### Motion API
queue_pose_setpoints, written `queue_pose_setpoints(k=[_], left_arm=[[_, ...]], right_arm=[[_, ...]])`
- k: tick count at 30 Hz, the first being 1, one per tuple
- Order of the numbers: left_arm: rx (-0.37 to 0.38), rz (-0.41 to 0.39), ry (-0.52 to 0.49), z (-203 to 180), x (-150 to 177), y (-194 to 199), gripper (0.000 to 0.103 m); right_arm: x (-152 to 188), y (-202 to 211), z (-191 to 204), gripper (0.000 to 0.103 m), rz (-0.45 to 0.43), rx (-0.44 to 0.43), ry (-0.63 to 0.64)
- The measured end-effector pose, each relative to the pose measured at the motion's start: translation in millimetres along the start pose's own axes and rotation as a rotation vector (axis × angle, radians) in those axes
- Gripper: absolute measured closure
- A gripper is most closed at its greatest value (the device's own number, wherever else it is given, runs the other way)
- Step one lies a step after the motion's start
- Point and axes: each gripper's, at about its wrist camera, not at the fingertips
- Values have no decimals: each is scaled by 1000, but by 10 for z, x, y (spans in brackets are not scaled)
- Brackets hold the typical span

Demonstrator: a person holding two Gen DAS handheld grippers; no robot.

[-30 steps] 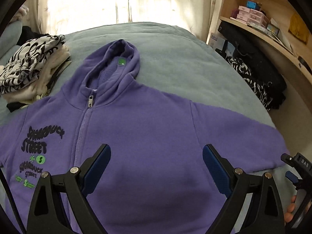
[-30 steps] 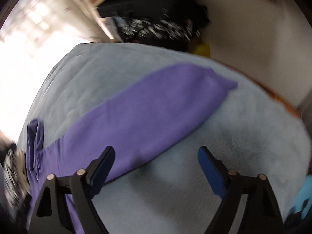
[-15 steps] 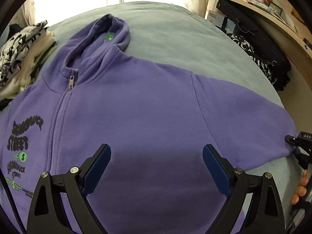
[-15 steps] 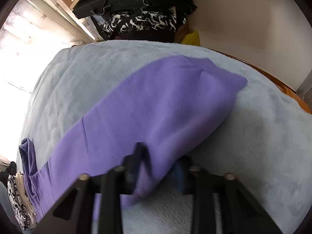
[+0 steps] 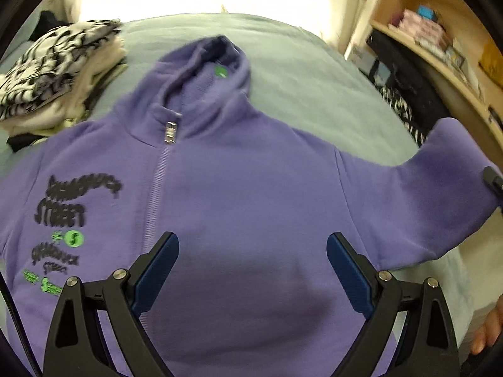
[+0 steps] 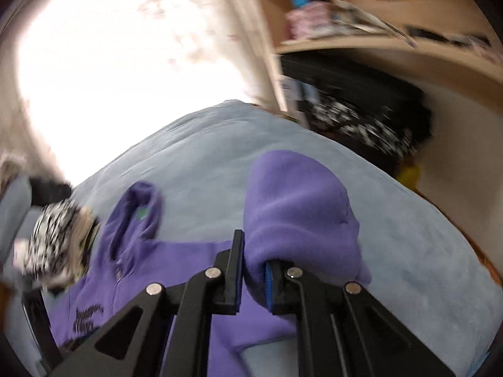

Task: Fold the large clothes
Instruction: 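Fold the held sleeve across the hoodie body with the right tool, release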

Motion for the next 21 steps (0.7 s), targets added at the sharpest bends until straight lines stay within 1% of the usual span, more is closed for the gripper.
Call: queue_pose_setpoints(k=[2, 4, 7, 10, 12, 14, 15, 18, 21], left_arm=[[-10, -38, 12, 128, 9, 121, 9], [-30, -47, 20, 251, 11, 211, 9], [-70, -21, 36, 429, 13, 237, 9], [-86, 6, 37, 576, 48, 179, 9], [-103, 14, 20, 605, 94, 157, 9], [-112, 19, 8, 599, 139, 160, 9], [-98, 26, 8, 603, 166, 168, 9], [-49, 57, 6, 555, 185, 154, 9], [-15, 59, -32, 409, 209, 183, 9]], right_arm=[[71, -78, 268, 92, 23, -13, 70], [205, -185, 474, 92, 70, -26, 134], [498, -402, 717, 92, 182, -58, 215], [889, -642, 865, 88, 337, -99, 254], [1114, -733, 864, 85, 422, -135, 229], [1278, -789, 815, 79, 500, -176, 159], [1330, -789, 774, 73, 525, -187, 127], [1423, -667, 688, 68, 553, -240, 59], [1473, -496, 570, 68, 578, -289, -7]])
Point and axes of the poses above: each gripper's, at about its wrist camera, not at the fingertips, and y roughly against the way its jaws point, z to its left, x to its underside, and after that the axes turned 6 degrees about -x, right-handed
